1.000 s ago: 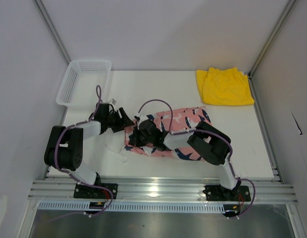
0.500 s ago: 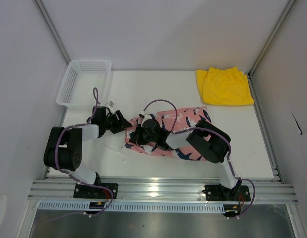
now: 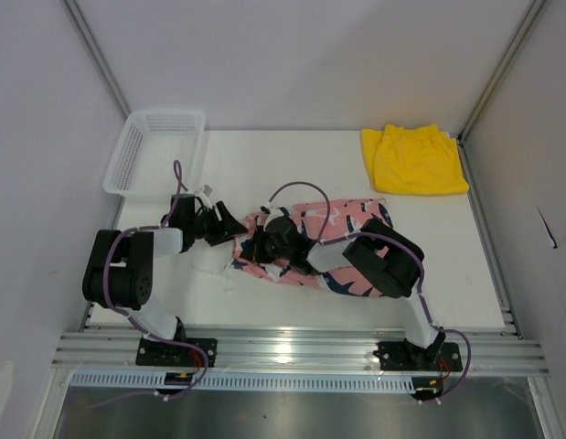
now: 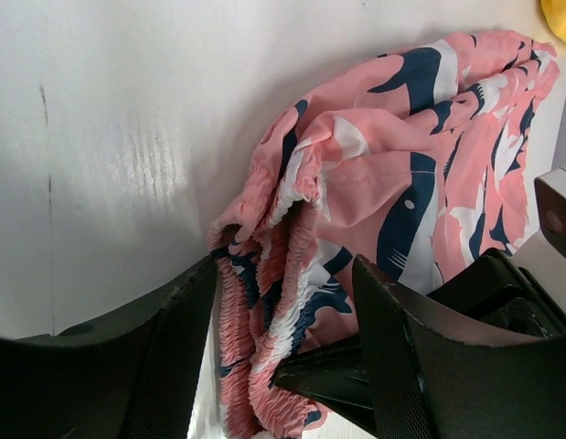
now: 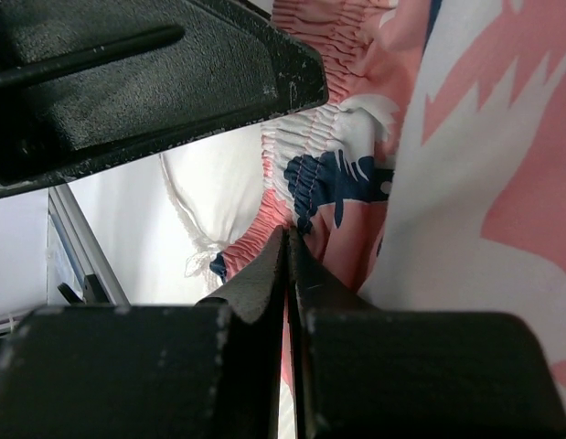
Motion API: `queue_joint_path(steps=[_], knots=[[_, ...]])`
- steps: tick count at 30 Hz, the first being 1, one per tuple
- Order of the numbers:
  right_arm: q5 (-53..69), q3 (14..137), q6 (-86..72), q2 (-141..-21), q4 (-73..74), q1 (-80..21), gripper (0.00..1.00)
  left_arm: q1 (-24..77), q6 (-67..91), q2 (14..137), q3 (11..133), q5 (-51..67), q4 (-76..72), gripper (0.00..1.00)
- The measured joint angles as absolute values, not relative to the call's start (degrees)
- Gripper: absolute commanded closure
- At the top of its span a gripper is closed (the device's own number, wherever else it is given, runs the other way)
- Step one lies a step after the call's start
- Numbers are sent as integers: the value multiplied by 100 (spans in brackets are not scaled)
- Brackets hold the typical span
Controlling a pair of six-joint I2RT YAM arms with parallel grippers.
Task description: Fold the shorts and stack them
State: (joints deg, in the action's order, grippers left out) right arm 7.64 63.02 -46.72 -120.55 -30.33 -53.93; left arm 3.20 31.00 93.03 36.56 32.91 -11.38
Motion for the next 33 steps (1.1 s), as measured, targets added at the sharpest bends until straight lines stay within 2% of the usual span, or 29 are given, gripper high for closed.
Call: queue_joint_path(steps=[8,20,22,23,26,29,33], knots=[[803,6469,-4674,-12182,-3048,-5365,100,362,3105,9301,3688,3221,-1103,34],[816,6611,-4685,-12261,-3002,-5349,100,493,3105,9172,3662,2827,-974,39],[840,6657,-4692,-12296,-2993,-5343,100,493,3105,9170,3656,2801,-974,44],[849,6672,-4694,-12304,-2989,-5339,100,493,3109,9170,3656,2783,-969,51],[858,6716,-4694,-12322,-2958,-5339,100,502,3109,9170,3649,2641,-869,64],[873,6740,-4694,-12324,-2921,-5339,100,504,3100,9170,3645,2543,-799,71],[899,6810,-4689,-12342,-2834,-5341,100,508,3100,9172,3645,2499,-753,76]])
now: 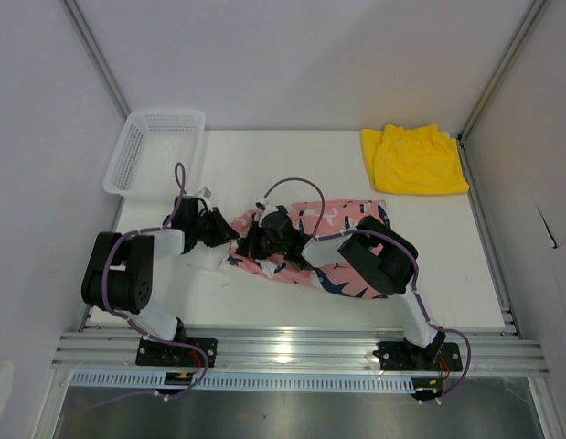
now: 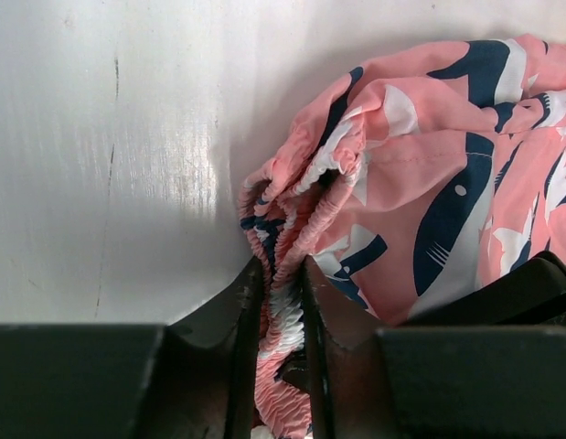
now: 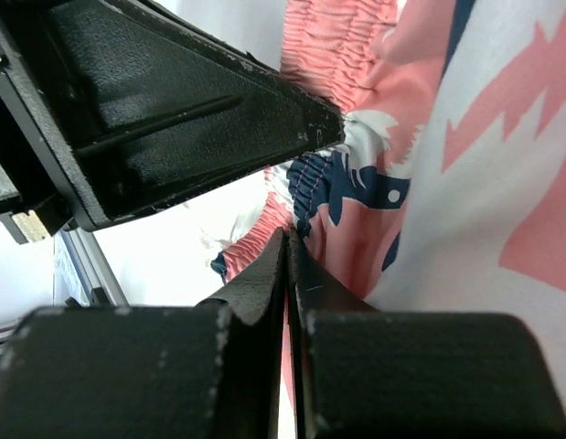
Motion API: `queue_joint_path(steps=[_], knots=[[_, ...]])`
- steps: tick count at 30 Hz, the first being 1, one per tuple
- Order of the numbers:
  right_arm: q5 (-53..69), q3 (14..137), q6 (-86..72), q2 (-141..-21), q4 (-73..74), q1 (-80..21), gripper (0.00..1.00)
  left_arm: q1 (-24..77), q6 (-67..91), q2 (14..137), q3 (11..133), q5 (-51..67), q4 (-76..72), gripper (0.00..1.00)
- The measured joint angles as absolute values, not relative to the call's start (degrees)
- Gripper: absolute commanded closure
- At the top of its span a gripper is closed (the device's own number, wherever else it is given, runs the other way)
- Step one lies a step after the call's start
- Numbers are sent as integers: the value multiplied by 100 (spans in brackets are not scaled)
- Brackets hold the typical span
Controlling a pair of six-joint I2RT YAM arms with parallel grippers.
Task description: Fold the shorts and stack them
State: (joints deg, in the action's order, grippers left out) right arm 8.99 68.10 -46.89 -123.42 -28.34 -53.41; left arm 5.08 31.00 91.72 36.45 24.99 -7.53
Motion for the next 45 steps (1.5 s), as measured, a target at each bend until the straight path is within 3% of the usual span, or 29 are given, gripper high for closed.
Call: queue_joint_path(steps=[4,5,8,13,28,33,34,38,41,45], knots=[[945,6936,-4661,-12387,-2720,-5345,99,508,3103,9216,3671,2499,-733,93],[954,6963,-4652,-12398,-2709,-5345,93,508,3103,9223,3684,2504,-725,100],[989,6965,-4652,-12407,-2729,-5345,75,510,3100,9225,3706,2510,-692,100],[956,6589,-4532,-12003,-2670,-5328,63,548,3103,9225,3780,2504,-530,100],[246,4871,-3706,-8971,-580,-4779,54,729,3098,9026,3979,1929,143,100],[-388,4506,-3612,-7701,609,-3806,53,740,3092,8932,3979,1717,276,100],[-482,4436,-3603,-7397,823,-3529,48,740,3087,8923,3979,1691,285,100],[-659,4075,-3514,-6287,1398,-2119,44,740,3079,8914,3977,1669,283,100],[-622,4080,-3365,-6224,1627,-1374,44,740,3044,8906,3955,1669,246,100],[-598,4530,-3089,-7223,1728,-1245,46,740,3033,8858,3898,1667,185,100]])
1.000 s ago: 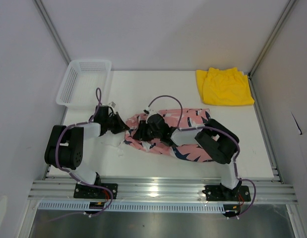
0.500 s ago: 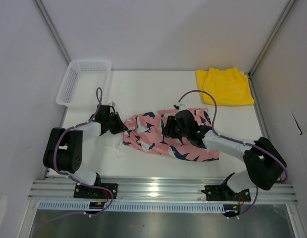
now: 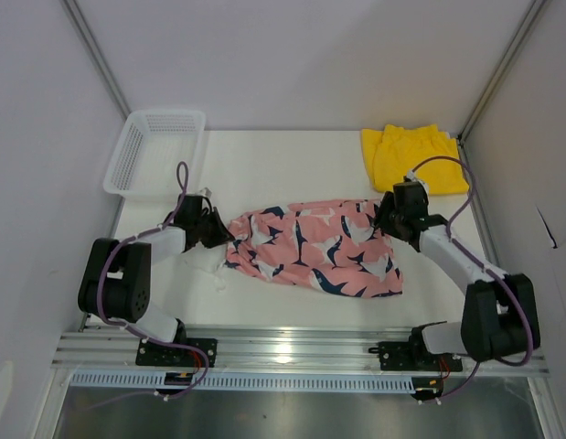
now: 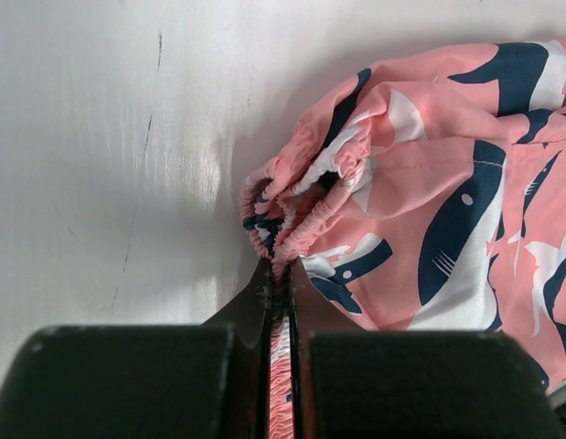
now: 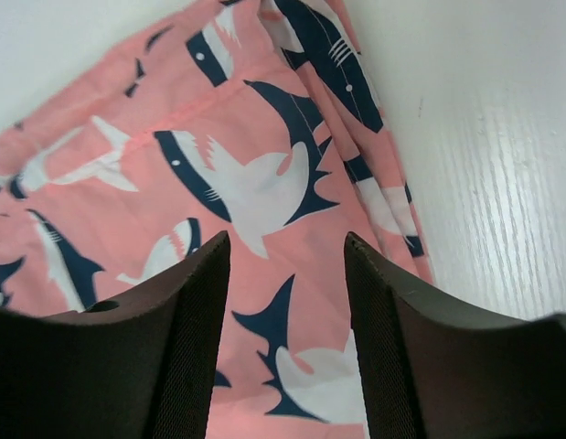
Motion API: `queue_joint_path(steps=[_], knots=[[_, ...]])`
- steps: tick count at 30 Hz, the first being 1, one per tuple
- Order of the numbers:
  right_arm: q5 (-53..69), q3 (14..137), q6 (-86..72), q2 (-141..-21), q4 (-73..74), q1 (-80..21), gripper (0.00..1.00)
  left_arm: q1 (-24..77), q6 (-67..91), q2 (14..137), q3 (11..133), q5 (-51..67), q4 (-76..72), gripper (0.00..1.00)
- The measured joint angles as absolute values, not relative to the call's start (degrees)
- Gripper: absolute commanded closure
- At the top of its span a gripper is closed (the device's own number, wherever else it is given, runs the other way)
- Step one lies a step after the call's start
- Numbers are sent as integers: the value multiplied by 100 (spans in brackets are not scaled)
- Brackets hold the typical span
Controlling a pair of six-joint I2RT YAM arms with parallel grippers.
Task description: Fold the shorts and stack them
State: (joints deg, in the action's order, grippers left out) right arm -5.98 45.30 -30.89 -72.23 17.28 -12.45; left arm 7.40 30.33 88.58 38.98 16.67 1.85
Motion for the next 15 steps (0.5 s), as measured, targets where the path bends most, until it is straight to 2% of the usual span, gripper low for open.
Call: queue_joint_path(steps=[6,15], knots=[[-519,5068,-2674,-8569,1577,-1168,48,742,2982,8827,3791,1688,10,100],[-493,5592,-2265,-9465,1118,-1068,49,742,2939,8809,3723,1776,-156,100]])
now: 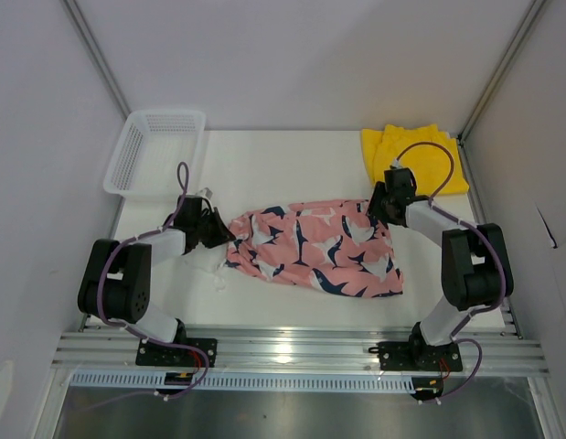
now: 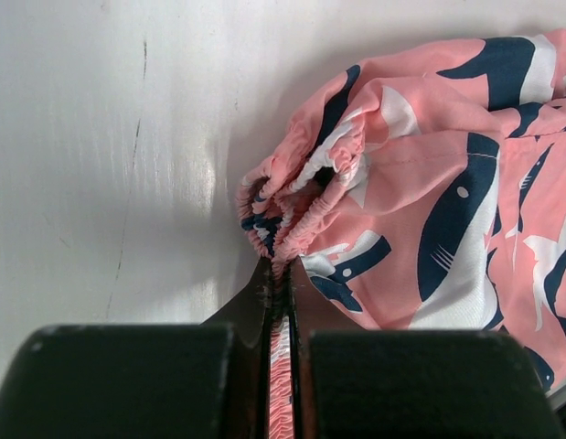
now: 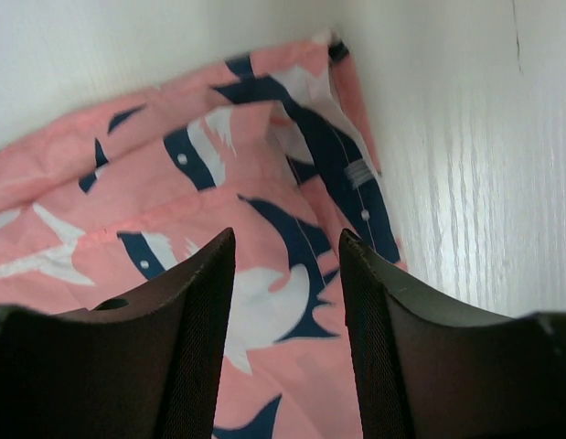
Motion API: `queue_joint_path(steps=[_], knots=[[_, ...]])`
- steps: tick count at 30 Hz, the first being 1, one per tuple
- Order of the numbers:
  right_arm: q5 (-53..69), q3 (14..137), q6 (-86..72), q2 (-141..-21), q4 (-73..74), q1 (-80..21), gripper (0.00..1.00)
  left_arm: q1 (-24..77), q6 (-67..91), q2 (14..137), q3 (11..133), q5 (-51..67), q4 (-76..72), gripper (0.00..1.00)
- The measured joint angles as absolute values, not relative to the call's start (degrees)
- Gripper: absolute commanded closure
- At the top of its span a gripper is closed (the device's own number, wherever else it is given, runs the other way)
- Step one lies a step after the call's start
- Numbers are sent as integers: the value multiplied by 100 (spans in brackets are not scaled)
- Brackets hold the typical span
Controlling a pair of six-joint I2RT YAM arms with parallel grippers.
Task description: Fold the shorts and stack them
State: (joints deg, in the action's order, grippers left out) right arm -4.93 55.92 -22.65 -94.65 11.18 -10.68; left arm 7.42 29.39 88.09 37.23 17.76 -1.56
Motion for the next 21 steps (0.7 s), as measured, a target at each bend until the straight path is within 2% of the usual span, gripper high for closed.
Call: queue_joint_path(steps=[7,10,15,18,21], knots=[[-344,6130,-2003,-10167,821,-958,50,742,2932,8812,3723,1837,-167,100],[-248,6257,-1953,-10409,788,-923,56,742,2930,8812,3723,1841,-169,100],[-165,6377,-1933,-10595,792,-893,79,742,2928,8814,3723,1846,-172,100],[-106,6410,-1922,-10600,794,-869,99,742,2928,8814,3723,1852,-174,100],[-84,6473,-1975,-10628,803,-794,100,742,2928,8814,3717,1874,-189,100]])
